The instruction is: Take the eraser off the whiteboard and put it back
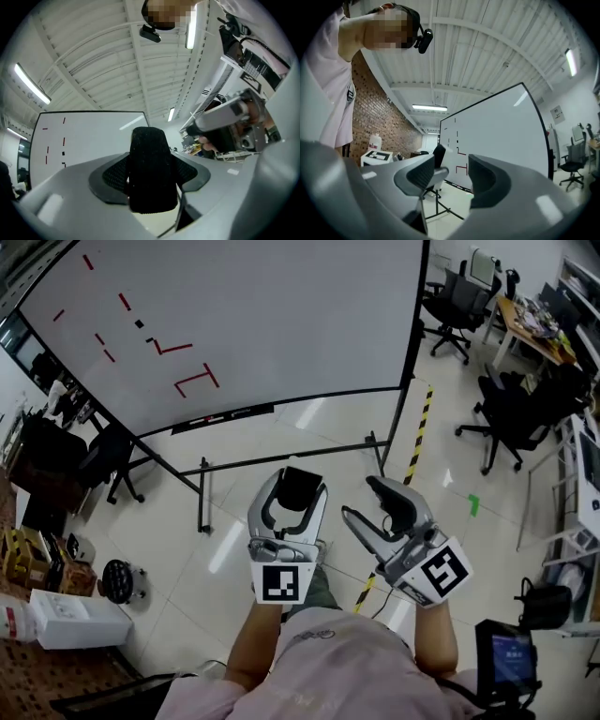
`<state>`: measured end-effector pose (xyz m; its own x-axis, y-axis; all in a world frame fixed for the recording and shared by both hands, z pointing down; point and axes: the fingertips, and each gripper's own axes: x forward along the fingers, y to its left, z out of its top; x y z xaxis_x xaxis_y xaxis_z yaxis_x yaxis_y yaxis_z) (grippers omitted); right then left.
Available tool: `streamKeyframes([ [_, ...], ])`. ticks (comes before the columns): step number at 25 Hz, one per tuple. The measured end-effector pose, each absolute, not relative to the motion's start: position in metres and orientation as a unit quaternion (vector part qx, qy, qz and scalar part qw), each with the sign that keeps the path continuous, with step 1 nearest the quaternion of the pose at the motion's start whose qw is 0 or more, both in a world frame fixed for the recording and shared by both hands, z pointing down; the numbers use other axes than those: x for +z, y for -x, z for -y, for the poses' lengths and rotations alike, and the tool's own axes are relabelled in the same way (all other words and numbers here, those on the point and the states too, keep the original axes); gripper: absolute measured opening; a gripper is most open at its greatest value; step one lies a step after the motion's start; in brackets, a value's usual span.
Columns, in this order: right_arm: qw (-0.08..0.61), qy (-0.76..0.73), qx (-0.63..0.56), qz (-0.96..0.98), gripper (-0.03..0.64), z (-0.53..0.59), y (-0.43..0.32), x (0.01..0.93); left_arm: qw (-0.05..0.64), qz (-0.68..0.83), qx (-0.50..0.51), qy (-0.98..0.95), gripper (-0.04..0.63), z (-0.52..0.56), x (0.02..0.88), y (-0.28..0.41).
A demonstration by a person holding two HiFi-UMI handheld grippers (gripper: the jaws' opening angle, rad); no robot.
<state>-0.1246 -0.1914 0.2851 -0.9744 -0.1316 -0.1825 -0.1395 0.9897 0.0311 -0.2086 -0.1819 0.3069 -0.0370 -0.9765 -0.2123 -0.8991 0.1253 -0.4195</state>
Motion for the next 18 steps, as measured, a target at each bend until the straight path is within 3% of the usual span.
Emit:
streamKeyframes([
  [4, 0.087, 0.025, -0.004, -0.996, 0.317, 0.132, 0.071, 0.275, 0.190, -0.699, -0.065, 0.687, 0.272, 0.118, 0.328, 0.111],
  [10, -0.002, -0.037, -0.010, -0.999, 0.333, 0.057, 0.041, 0.302, 0.192, -0.672, -0.051, 0.714, 0.272, 0.059, 0.328, 0.033],
  [12, -0.013, -0.049, 0.000, -0.999, 0.302, 0.039, 0.037, 0.309, 0.193, -0.667, -0.052, 0.718, 0.270, 0.049, 0.328, 0.014],
  [14, 0.009, -0.062, -0.021, -0.998, 0.215, 0.029, 0.030, 0.308, 0.187, -0.664, -0.051, 0.723, 0.272, 0.040, 0.330, -0.002],
  [18, 0.023, -0.080, -0.086, -0.993, 0.190, 0.017, 0.021, 0.304, 0.187, -0.664, -0.036, 0.723, 0.273, 0.022, 0.324, -0.012],
])
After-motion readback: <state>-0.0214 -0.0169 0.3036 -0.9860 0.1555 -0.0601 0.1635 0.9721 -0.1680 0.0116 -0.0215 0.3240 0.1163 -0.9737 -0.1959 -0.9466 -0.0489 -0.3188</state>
